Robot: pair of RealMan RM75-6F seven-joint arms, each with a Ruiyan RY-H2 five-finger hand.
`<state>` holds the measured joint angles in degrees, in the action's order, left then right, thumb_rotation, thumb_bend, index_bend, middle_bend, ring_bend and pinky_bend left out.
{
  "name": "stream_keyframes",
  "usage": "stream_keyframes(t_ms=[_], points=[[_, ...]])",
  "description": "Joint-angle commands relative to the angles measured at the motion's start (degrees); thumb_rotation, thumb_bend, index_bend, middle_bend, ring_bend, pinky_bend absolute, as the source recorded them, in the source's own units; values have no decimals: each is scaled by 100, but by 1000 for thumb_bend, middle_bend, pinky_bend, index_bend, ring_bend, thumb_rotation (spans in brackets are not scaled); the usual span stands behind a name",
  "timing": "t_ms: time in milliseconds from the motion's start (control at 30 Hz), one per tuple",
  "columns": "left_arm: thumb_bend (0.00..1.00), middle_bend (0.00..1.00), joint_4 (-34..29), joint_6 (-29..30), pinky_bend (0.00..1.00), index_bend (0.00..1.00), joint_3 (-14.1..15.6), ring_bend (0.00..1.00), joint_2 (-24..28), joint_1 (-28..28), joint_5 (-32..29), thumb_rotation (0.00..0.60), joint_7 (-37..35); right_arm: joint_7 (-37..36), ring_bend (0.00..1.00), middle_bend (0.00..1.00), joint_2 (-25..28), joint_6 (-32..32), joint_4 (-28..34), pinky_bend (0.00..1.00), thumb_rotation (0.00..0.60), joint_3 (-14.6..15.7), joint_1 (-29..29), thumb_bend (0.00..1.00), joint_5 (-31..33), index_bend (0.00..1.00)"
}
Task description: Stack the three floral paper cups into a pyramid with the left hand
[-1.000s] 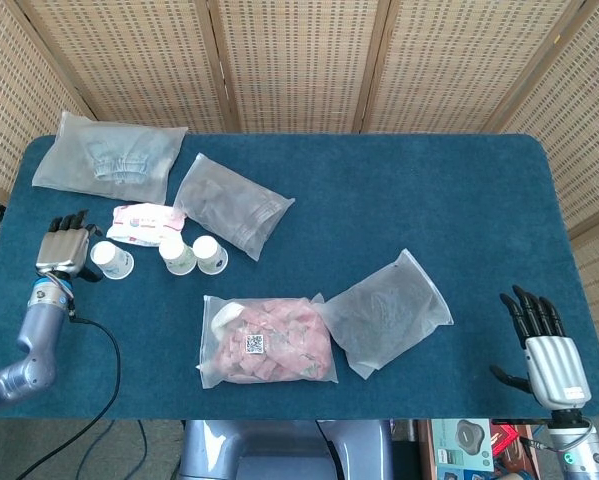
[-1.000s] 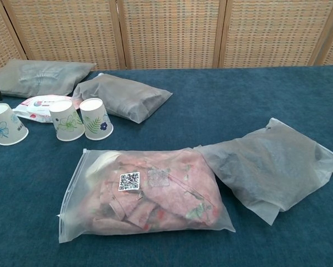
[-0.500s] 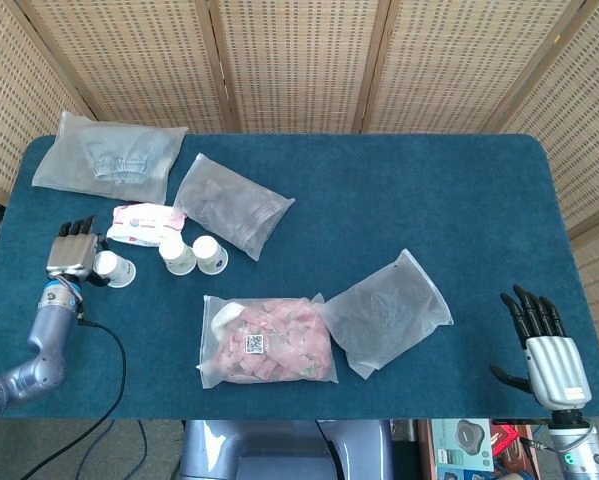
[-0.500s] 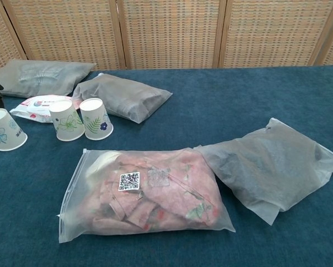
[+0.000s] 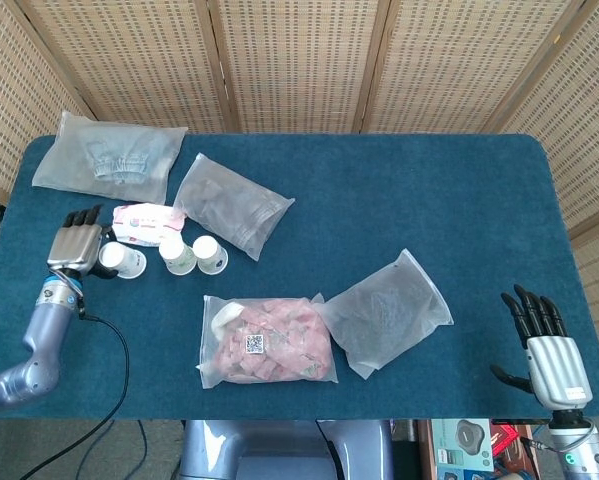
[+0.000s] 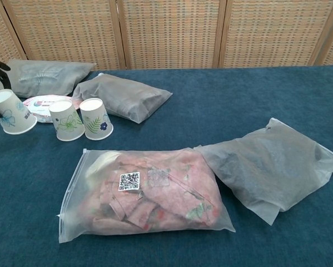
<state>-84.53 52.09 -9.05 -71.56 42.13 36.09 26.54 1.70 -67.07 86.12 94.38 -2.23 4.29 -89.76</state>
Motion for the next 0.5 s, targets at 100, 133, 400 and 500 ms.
stream_keyframes(t_ms=[100, 133, 400, 500], points=[[189, 0, -1008, 288, 0, 444, -271, 0, 717, 77, 143, 600, 42, -24, 0, 0, 6, 12, 3, 0, 600, -2, -6, 93, -3, 0], [189, 0, -1080, 316, 0, 444, -291, 0, 759, 97, 125, 600, 72, -27, 0, 0, 7, 11, 4, 0, 600, -1, -6, 93, -5, 0], [188, 0, -1625, 525, 0, 444, -454, 0, 859, 508, -319, 600, 564, -62, 0, 0, 32, -8, 22, 0, 600, 5, -5, 94, 5, 0], [189, 0, -1572, 510, 0, 444, -457, 0, 638, 762, -655, 600, 821, -113, 0, 0, 50, 16, 21, 0, 600, -1, -14, 94, 3, 0]])
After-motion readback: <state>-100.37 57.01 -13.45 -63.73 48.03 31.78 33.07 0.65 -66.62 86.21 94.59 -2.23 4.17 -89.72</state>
